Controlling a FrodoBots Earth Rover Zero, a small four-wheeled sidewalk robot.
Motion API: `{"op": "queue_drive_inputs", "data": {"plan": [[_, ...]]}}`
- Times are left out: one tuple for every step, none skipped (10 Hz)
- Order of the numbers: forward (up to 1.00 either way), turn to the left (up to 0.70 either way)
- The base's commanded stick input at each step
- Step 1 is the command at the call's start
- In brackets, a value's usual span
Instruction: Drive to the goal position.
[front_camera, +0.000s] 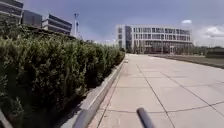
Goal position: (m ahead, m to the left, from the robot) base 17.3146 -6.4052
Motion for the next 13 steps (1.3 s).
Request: {"op": "queue_drive_inputs", "data": {"plan": [[0.00, 0.00], [0.00, 0.00], [0.00, 0.00], [0.00, 0.00], [-0.47, 0.00], [-0.69, 0.00], [-0.69, 0.00], [-0.69, 0.00], [-0.69, 0.00], [-0.69, 0.00], [-0.69, 0.00], [-0.69, 0.00], [-0.69, 0.00]]}}
